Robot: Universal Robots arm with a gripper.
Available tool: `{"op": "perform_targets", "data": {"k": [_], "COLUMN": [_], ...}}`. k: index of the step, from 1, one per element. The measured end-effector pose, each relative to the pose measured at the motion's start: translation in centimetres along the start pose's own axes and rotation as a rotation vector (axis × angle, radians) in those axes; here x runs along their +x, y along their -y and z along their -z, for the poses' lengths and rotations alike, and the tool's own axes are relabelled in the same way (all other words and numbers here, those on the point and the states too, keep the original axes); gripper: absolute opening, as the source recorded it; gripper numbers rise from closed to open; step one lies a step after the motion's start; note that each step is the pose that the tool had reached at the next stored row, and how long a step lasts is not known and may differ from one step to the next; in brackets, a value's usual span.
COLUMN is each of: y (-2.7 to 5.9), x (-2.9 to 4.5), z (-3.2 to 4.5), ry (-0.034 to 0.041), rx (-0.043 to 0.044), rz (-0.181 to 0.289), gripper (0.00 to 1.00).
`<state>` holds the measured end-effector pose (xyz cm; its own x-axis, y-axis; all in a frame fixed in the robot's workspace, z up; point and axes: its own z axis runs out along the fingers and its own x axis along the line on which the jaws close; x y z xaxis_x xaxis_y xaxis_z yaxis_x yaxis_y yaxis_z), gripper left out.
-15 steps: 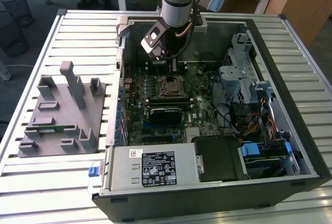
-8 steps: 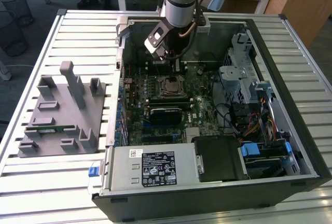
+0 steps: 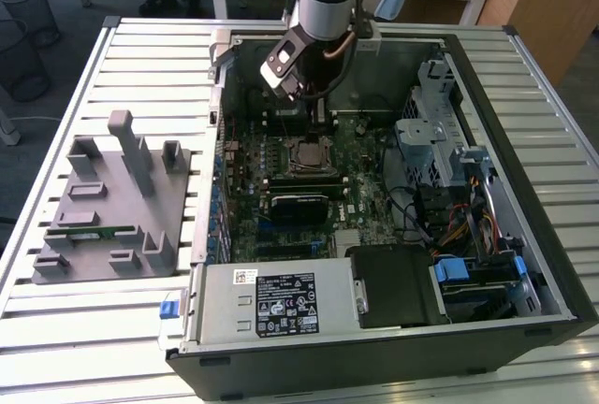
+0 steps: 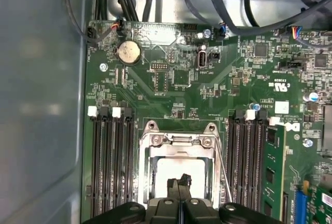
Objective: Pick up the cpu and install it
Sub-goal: 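Install the first cpu locking lever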
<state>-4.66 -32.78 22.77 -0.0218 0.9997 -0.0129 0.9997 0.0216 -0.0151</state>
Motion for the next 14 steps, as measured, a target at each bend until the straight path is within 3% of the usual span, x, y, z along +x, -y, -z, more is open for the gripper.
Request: {"op": "perform_targets", "data": {"k": [14], "y": [0.03], "x": [-0.03], "z": [2.47], "ry": [0.0001], "rx": [-0.0003], "rz": [0.000], "gripper": [0.11]}}
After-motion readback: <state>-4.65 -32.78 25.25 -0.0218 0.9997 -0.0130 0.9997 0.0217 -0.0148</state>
